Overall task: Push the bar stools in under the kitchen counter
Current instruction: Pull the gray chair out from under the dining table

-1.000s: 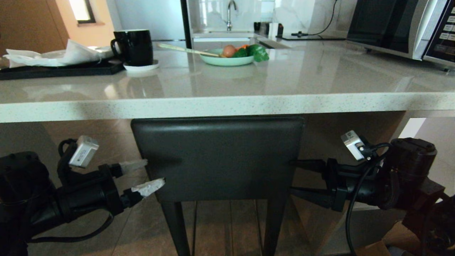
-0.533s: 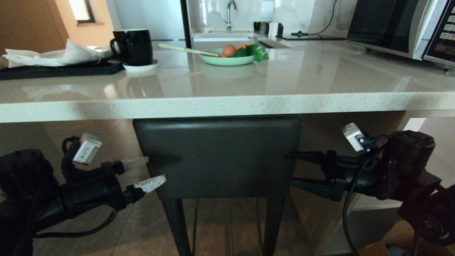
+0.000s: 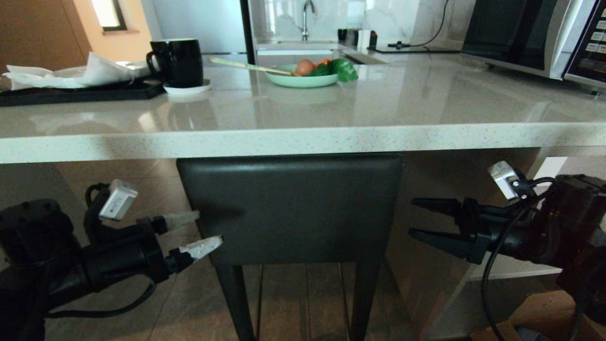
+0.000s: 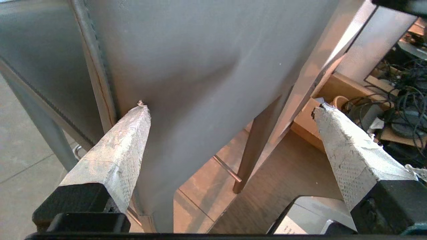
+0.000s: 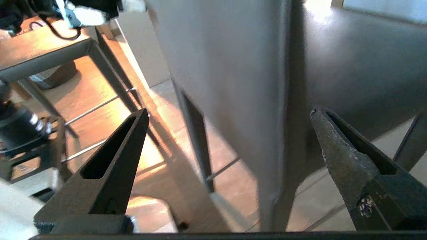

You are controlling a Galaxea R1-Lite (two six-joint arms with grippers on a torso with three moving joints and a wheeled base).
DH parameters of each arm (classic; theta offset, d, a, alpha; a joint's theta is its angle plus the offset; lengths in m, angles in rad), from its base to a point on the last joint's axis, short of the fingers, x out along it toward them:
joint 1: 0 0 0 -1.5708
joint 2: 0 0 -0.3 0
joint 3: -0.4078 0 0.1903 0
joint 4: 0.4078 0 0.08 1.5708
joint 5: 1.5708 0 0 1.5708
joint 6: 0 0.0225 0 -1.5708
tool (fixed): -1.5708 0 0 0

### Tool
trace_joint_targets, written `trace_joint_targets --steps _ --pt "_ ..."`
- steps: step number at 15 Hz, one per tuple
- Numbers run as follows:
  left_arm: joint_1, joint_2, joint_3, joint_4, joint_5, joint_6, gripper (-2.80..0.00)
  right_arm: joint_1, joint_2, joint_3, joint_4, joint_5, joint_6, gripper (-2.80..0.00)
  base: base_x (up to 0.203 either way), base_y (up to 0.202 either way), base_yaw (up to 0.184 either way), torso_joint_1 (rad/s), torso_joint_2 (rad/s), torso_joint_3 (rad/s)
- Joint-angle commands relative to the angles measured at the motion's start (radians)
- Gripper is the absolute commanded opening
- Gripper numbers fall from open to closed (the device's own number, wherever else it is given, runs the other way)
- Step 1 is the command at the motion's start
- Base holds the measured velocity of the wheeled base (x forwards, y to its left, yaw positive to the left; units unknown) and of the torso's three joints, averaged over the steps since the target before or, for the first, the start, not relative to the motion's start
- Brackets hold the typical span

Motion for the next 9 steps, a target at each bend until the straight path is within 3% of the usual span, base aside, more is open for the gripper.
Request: trace_joint_targets --steps 1,9 --pt "0.000 0.011 -0.018 -0.010 -0.004 -0.001 0.00 0.015 0.056 -0.076 -0.006 0.007 0.006 0.00 0.000 0.000 0.000 0.000 0.00 0.000" --pt "-0.039 0.055 -0.083 -0.011 -0.005 -0.001 0.00 0.147 0.147 -0.159 -0.010 0.008 0.019 0.00 0.000 0.000 0.000 0.000 0.00 0.000"
